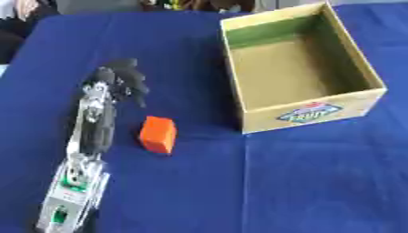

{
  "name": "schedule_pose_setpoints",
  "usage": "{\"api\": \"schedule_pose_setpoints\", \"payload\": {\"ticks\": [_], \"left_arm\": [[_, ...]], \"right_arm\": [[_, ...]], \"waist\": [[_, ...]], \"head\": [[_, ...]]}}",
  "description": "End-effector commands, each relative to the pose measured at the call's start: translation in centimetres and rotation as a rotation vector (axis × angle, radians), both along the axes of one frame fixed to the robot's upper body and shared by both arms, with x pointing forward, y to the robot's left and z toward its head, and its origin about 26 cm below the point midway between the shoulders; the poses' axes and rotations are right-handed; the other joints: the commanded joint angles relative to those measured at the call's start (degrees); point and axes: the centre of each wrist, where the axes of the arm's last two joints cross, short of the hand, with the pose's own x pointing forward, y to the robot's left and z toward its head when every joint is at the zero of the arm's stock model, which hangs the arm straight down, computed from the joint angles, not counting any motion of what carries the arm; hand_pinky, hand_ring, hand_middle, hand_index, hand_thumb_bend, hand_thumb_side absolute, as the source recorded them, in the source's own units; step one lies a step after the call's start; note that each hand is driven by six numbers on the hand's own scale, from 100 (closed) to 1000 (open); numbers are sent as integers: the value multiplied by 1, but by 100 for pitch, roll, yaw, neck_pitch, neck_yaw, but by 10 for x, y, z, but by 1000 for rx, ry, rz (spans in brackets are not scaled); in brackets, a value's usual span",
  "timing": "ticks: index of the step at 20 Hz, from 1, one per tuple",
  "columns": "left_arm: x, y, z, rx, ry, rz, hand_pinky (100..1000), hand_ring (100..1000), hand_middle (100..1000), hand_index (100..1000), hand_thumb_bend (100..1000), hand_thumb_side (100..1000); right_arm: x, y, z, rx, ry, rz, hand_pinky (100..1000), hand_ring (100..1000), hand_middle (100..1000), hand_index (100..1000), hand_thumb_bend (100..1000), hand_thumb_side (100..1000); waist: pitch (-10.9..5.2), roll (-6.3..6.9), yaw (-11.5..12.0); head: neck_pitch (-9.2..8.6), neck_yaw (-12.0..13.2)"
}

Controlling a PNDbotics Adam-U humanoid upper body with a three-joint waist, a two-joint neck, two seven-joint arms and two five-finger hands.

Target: Pick up objects on the table and place them in the box.

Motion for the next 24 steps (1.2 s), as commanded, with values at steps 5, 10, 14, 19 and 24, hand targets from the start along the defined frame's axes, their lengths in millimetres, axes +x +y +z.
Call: {"api": "schedule_pose_setpoints", "payload": {"ticks": [5,10,14,19,24], "left_arm": [[-2,1,7,9,-23,3,368,507,532,741,100,920],[-2,1,7,10,-24,1,369,508,533,741,100,921],[-1,4,11,45,-39,14,374,512,541,748,100,885],[2,12,22,131,-76,42,377,516,548,755,100,852],[6,9,35,215,-133,15,436,596,647,856,100,624]], "right_arm": [[-1,0,6,-5,-22,3,807,953,627,977,100,975],[-1,0,6,-7,-23,4,807,953,627,978,100,974],[-1,-1,5,-8,-23,2,808,954,627,977,100,975],[-2,-2,4,-9,-20,-4,808,954,629,977,100,975],[-4,-6,1,-26,-3,-16,808,953,627,976,100,973]], "waist": [[-88,-17,3],[-82,-26,5],[-81,-39,26],[-98,-47,83],[-202,20,151]], "head": [[36,-68],[-33,-116],[-95,-144],[-46,-246],[15,-321]]}}
